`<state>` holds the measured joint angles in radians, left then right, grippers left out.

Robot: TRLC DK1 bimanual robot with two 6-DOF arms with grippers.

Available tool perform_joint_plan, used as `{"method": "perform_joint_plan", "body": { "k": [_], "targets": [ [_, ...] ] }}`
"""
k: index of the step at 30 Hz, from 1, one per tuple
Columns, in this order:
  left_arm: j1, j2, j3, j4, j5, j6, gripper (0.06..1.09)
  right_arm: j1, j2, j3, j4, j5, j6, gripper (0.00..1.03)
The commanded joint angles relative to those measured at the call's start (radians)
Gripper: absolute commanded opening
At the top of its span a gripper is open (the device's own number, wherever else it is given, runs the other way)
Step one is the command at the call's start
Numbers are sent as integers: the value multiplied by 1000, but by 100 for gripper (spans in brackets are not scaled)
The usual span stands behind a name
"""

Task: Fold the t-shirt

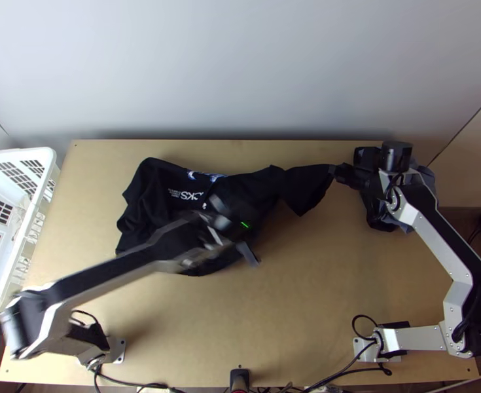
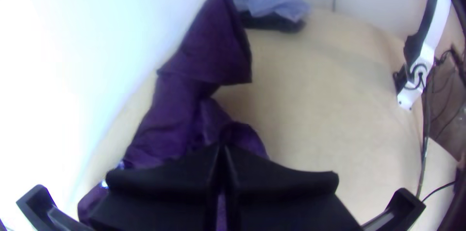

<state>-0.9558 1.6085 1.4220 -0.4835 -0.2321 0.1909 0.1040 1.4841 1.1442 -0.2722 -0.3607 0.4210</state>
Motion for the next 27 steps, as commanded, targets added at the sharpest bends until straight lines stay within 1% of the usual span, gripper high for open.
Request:
{"method": "perform_joint_plan", "body": {
  "k": [1, 3, 5, 8, 10, 12, 16, 19, 20, 24, 27],
  "targets": [
    [221, -251, 91, -98, 16, -34, 10, -47, -28, 22, -7, -1, -2, 3],
    [350, -302, 101, -79, 24, -31, 10, -72, -56, 48, -50, -7, -2, 3],
    [499, -338, 121, -69, 96, -36, 10, -101, -88, 88, -104, -37, -2, 3],
    [721, -358, 157, -49, 220, -91, 10, -124, -133, 158, -179, -55, 7, 3],
    [812, -369, 172, -52, 261, -128, 10, -124, -157, 226, -243, -70, 12, 3],
    [841, -400, 170, -50, 269, -154, 10, -116, -173, 316, -315, -87, 27, 3],
    [844, -481, 153, 8, 269, -234, 10, -64, -142, 597, -556, -86, 48, 3],
    [844, -535, 146, 34, 269, -261, 10, -46, -119, 790, -700, -84, 78, 3],
    [844, -549, 146, 36, 269, -274, 10, -41, -116, 842, -730, -84, 85, 3],
    [835, -611, 160, 56, 269, -294, 10, -17, -110, 1054, -777, -78, 170, 3],
    [827, -650, 175, 103, 269, -337, 10, -17, -107, 1197, -765, -81, 217, 3]
  ]
}}
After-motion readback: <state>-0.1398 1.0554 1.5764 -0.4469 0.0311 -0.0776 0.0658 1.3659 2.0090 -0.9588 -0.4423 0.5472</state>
